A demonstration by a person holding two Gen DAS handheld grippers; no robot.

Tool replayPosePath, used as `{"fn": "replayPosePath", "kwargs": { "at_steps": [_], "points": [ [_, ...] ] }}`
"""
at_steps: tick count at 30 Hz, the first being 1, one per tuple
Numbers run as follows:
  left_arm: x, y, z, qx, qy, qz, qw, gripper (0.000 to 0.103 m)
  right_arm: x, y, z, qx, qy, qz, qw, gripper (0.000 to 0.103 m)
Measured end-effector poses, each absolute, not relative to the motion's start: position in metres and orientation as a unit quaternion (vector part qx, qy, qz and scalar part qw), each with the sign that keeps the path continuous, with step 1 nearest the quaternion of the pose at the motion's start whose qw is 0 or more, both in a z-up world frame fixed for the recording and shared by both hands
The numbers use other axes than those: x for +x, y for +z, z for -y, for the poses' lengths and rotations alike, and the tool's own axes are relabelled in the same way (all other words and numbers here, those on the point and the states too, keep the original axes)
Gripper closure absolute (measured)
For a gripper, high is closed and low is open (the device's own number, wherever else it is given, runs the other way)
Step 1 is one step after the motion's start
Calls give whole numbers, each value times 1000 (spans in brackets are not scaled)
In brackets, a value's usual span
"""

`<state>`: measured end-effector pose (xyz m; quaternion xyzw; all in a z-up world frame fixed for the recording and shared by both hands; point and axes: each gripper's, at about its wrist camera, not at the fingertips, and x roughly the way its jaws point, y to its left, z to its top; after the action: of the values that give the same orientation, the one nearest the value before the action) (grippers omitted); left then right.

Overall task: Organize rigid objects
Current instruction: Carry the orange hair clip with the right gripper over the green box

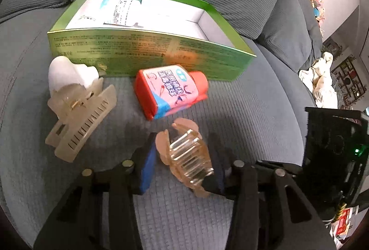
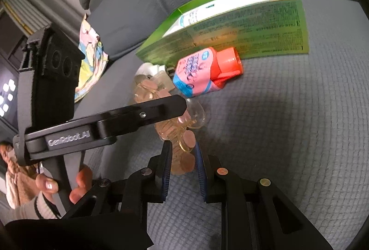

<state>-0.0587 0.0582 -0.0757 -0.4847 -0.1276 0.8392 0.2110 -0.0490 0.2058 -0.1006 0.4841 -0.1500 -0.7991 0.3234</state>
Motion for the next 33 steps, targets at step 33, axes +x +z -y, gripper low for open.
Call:
{"fn": "replayPosePath", "kwargs": {
  "at_steps": [33],
  "points": [
    [-38, 83, -36, -340, 925, 32, 168, 64, -43, 45, -174, 323, -846, 109, 410, 80]
  ]
}}
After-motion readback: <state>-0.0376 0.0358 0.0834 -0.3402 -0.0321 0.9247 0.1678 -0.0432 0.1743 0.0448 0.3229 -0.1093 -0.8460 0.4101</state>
